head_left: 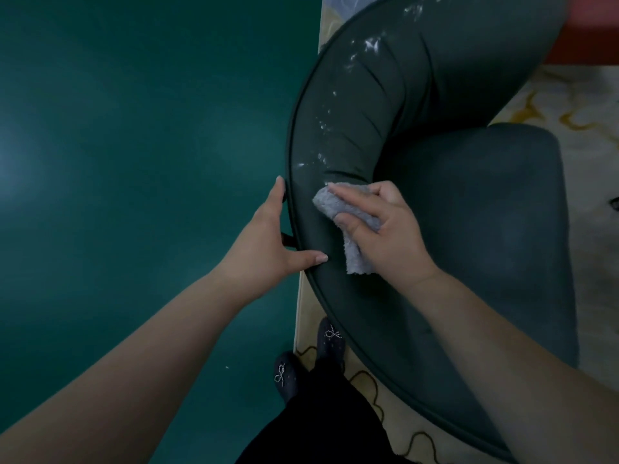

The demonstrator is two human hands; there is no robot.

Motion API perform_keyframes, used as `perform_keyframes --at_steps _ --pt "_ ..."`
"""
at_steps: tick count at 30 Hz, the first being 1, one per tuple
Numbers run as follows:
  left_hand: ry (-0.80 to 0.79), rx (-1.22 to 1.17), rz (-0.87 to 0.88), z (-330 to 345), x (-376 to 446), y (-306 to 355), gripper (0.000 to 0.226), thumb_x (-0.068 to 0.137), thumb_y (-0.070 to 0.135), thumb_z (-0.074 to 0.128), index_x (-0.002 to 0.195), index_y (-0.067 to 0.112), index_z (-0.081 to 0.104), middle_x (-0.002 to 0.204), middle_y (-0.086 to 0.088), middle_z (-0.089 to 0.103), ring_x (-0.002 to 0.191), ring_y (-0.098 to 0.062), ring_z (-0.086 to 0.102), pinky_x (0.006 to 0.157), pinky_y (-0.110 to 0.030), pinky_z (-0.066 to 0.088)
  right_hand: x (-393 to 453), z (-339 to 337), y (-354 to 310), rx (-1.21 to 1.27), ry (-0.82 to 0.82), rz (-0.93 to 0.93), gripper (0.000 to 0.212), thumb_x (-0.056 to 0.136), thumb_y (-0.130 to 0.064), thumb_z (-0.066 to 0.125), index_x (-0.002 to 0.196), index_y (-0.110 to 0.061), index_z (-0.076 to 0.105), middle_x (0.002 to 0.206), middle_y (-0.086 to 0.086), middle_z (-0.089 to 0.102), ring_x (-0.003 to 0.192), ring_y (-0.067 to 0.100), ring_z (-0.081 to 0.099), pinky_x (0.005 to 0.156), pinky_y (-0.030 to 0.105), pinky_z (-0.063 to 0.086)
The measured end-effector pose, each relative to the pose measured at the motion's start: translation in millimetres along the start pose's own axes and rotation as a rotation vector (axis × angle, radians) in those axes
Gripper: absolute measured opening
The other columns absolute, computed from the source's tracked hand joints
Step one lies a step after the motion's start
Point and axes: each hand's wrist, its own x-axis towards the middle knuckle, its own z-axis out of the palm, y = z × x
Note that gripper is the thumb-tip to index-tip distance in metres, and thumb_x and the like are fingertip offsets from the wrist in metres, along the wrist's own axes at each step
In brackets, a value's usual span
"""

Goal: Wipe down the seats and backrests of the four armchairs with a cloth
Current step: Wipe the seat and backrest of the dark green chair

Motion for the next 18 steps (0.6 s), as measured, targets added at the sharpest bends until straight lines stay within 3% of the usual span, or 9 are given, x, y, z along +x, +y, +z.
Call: perform_keyframes --at_steps 4,8,13,18 --pt "0.018 0.016 -0.015 -4.0 7.7 2.5 0.127 0.064 0.039 0.086 0.152 0.033 -0.005 0.158 0.014 0.018 0.135 -0.017 0.04 0.11 -0.038 0.037 11.5 0.2 3.6 -0.063 -0.051 -0.056 0.042 0.087 -0.016 0.067 0.124 -0.033 0.059 0.103 0.001 0.043 0.099 0.004 0.048 0.096 0.012 0.038" --pt "0.028 0.016 -0.031 -8.5 12.7 4.4 0.126 0.063 0.04 0.086 0.152 0.033 -0.004 0.157 0.015 0.02 0.132 -0.016 0.043 0.108 -0.035 0.039 18.0 -16.8 13.9 -0.037 0.054 0.054 0.041 0.088 -0.01 0.064 0.123 -0.031 0.059 0.099 -0.007 0.042 0.097 -0.008 0.046 0.093 0.005 0.035" --pt "0.02 0.035 -0.031 -8.6 18.2 9.8 0.126 0.063 0.039 0.086 0.153 0.031 -0.003 0.157 0.014 0.021 0.133 -0.016 0.043 0.109 -0.037 0.039 27.3 1.9 1.0 0.0 -0.047 0.003 0.044 0.084 -0.019 0.071 0.122 -0.038 0.06 0.099 -0.007 0.039 0.097 -0.002 0.046 0.094 0.007 0.035" --pt "-0.008 0.046 -0.007 -16.5 26.6 11.9 0.127 0.063 0.035 0.088 0.154 0.028 -0.001 0.156 0.014 0.022 0.132 -0.016 0.045 0.109 -0.038 0.039 29.6 -14.5 6.5 -0.013 0.07 0.133 0.04 0.086 -0.012 0.067 0.123 -0.027 0.062 0.101 0.0 0.043 0.097 -0.007 0.046 0.097 0.007 0.034"
